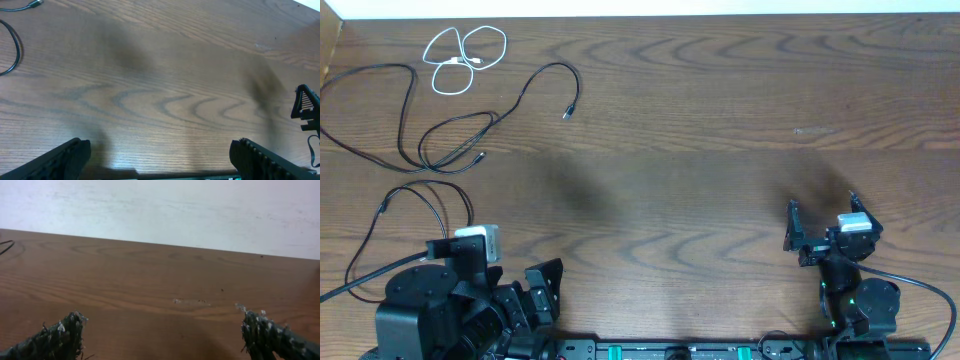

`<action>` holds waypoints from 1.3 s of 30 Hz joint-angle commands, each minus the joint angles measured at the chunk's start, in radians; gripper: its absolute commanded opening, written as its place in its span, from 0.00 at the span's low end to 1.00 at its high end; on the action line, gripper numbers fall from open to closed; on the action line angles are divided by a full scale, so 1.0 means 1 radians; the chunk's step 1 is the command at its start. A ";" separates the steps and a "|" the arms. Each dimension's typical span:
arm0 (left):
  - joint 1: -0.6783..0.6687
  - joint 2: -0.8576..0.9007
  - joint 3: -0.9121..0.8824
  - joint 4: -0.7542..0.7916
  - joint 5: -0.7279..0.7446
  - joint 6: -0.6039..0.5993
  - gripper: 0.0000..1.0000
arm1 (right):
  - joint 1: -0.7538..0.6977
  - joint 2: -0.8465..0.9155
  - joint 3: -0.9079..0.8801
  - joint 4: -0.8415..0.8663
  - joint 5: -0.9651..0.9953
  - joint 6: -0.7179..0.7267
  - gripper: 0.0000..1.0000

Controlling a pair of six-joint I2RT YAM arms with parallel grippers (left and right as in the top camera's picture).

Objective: Untangle cables

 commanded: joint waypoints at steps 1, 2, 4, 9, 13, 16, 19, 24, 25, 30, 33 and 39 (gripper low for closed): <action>-0.004 -0.001 0.003 -0.001 -0.013 0.001 0.94 | -0.005 -0.009 -0.005 -0.005 0.022 -0.004 0.99; -0.004 -0.001 0.003 -0.001 -0.013 0.001 0.94 | -0.005 -0.009 -0.005 -0.005 0.022 -0.004 0.99; -0.004 -0.001 0.003 -0.001 -0.013 0.001 0.94 | -0.008 -0.009 -0.005 -0.006 0.024 -0.004 0.99; -0.004 -0.001 0.003 -0.001 -0.013 0.001 0.94 | -0.035 -0.009 -0.005 -0.006 0.024 0.015 0.99; -0.004 -0.001 0.003 -0.001 -0.013 0.001 0.94 | -0.036 -0.009 -0.005 -0.006 0.024 0.015 0.99; -0.004 -0.001 0.003 -0.001 -0.013 0.001 0.94 | -0.036 -0.009 -0.005 -0.006 0.024 0.015 0.99; -0.004 -0.001 0.003 -0.001 -0.013 0.001 0.94 | -0.036 -0.009 -0.005 -0.006 0.024 0.028 0.99; -0.004 -0.001 0.003 -0.001 -0.013 0.001 0.94 | -0.036 -0.009 -0.005 -0.006 0.027 0.056 0.99; -0.004 -0.001 0.003 -0.001 -0.013 0.001 0.94 | -0.036 -0.009 -0.005 -0.006 0.027 0.056 0.99; -0.004 -0.001 0.003 -0.001 -0.013 0.001 0.94 | -0.036 -0.009 -0.005 -0.006 0.027 0.053 0.99; -0.004 -0.001 0.003 -0.001 -0.013 0.001 0.94 | -0.036 -0.009 -0.005 -0.006 0.027 0.044 0.99; -0.004 -0.001 0.003 -0.001 -0.013 0.001 0.94 | -0.036 -0.009 -0.005 -0.006 0.027 0.044 0.99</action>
